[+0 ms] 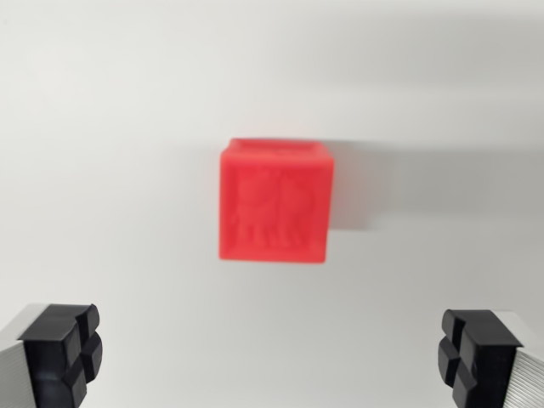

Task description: Destack cube

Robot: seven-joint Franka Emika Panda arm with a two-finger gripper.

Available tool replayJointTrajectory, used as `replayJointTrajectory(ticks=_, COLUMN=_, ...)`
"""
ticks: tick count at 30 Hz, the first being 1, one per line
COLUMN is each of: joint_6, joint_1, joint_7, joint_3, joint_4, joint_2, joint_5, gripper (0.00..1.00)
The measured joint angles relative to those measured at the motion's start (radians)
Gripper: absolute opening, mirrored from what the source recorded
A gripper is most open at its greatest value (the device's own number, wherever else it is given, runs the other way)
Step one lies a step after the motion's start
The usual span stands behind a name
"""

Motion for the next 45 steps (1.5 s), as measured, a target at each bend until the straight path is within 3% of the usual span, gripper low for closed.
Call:
replayJointTrajectory(ticks=8, joint_6=-0.1, joint_1=-0.003, joint_7=0.017, joint_3=0.0, joint_4=0.014, joint_2=-0.087, joint_5=-0.022, gripper=1.0)
replayJointTrajectory(ticks=16, joint_6=-0.2, joint_1=-0.003, joint_7=0.027, joint_3=0.0, joint_4=0.039, joint_2=-0.163, joint_5=-0.036, gripper=1.0)
replayJointTrajectory(ticks=31, joint_6=-0.354, joint_1=-0.003, joint_7=0.037, joint_3=0.003, joint_4=0.099, joint_2=-0.258, joint_5=-0.046, gripper=1.0)
replayJointTrajectory(ticks=45, joint_6=-0.446, joint_1=-0.003, joint_7=0.041, joint_3=0.008, joint_4=0.146, joint_2=-0.302, joint_5=-0.049, gripper=1.0)
